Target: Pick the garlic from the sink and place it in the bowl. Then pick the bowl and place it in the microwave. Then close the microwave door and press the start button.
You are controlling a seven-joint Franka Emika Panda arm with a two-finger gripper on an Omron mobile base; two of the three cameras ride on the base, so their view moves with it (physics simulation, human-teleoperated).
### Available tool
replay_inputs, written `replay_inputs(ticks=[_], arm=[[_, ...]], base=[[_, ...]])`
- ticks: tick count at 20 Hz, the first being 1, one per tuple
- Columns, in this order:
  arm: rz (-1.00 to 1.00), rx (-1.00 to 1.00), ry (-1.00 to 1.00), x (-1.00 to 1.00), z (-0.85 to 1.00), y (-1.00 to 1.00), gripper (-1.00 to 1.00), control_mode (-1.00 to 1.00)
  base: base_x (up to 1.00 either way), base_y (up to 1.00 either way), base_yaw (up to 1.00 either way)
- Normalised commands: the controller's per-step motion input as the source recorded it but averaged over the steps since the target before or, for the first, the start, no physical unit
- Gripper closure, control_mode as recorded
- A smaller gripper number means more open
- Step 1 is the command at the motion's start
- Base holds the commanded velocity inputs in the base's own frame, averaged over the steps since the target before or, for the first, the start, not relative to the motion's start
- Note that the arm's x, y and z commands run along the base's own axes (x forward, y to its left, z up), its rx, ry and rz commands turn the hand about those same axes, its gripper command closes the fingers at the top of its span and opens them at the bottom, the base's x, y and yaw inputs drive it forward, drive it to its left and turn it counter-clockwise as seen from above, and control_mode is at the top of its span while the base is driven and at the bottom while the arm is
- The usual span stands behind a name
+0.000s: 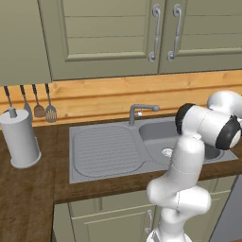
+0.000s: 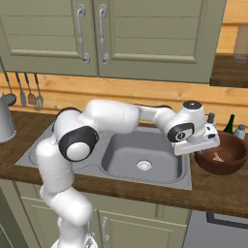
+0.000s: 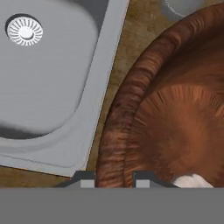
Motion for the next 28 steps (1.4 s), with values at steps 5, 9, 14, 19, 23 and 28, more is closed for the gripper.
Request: replay_inputs(ticks=[5,9,14,19,23,28], arm=[[0.46,-0.03,0.0,-0.6,0.81,0.84,1.0,-1.0],[0.44,0.0,0.0,-0.54,0.64,1.0,1.0,-1.0],[0.4,0.0,0.01,-0.45,0.53,1.0,1.0,-1.0],[0.29,0.0,0.04,-0.17,0.21,1.0,1.0,-1.0],[0.3,-0.01,0.0,-0.09,0.28,1.0,1.0,-1.0],[0.22,-0.04,0.0,-0.04,0.33,0.96,1.0,-1.0]], base=[[0.0,0.0,0.0],[0.0,0.0,0.0],[0.0,0.0,0.0],[0.0,0.0,0.0],[0.0,0.0,0.0],[0.0,0.0,0.0]])
